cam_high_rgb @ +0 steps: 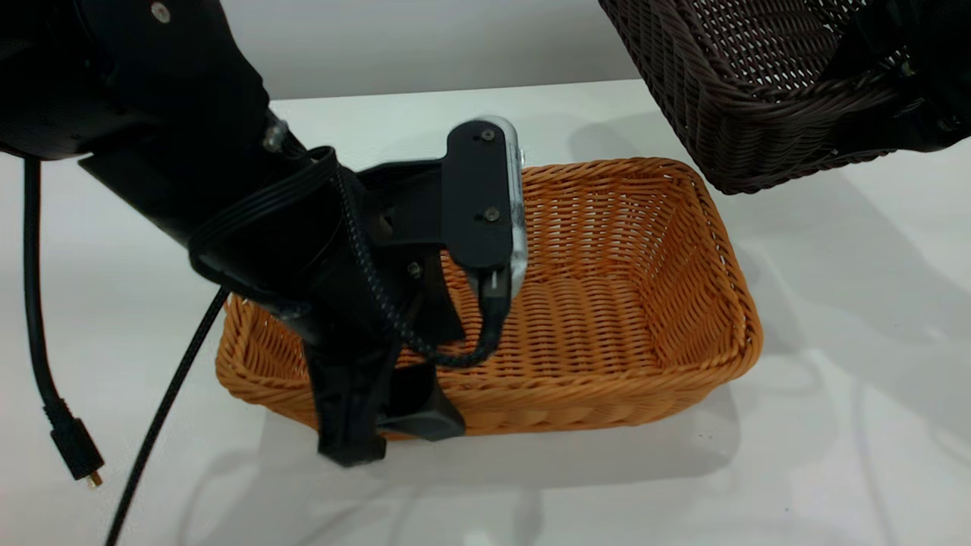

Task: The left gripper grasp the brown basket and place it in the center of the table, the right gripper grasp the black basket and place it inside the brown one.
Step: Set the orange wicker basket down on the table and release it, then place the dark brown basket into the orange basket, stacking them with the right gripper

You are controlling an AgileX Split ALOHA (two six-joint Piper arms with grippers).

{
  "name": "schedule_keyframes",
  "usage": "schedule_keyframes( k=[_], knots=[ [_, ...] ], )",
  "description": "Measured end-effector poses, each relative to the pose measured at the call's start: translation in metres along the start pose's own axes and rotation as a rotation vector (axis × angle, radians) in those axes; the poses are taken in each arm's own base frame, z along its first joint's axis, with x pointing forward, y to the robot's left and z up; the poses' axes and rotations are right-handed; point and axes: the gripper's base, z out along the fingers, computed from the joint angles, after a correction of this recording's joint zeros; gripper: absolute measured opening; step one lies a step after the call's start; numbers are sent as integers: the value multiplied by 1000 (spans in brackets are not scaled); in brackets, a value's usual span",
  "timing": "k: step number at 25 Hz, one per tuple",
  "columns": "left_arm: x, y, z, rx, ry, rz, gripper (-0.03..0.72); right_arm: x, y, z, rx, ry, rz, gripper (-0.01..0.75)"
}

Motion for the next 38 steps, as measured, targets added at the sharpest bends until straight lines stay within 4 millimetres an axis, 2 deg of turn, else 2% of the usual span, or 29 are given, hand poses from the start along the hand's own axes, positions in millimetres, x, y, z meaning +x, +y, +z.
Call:
schedule_keyframes(
  k=[4, 11, 16, 21, 26, 30, 33, 36, 38],
  knots=[
    [-3, 2, -8, -29, -18, -39, 602, 0, 1, 0, -4, -2, -20, 298],
    [-10, -4, -35, -4, -60, -90, 615, -1, 2, 0, -8, -7, -7, 298],
    [-18, -9, -66, -30, -119, -89, 615, 1, 2, 0, -7, 12, -27, 298],
    [-26, -12, -108, -148, -224, -125, 615, 5, 5, -1, -18, 69, -151, 298],
    [-36, -15, -161, -288, -361, -121, 615, 6, 29, -6, -89, 130, -228, 298],
    [-47, -16, -212, -415, -513, -172, 615, 11, 51, -16, -137, 239, -464, 298],
    [-53, -19, -246, -480, -609, -187, 615, 16, 59, -24, -139, 338, -608, 298],
    [-58, -21, -270, -528, -665, -166, 615, 18, 66, -32, -115, 415, -726, 298],
    [-61, -20, -278, -546, -685, -160, 615, 18, 68, -36, -87, 452, -793, 298]
  ],
)
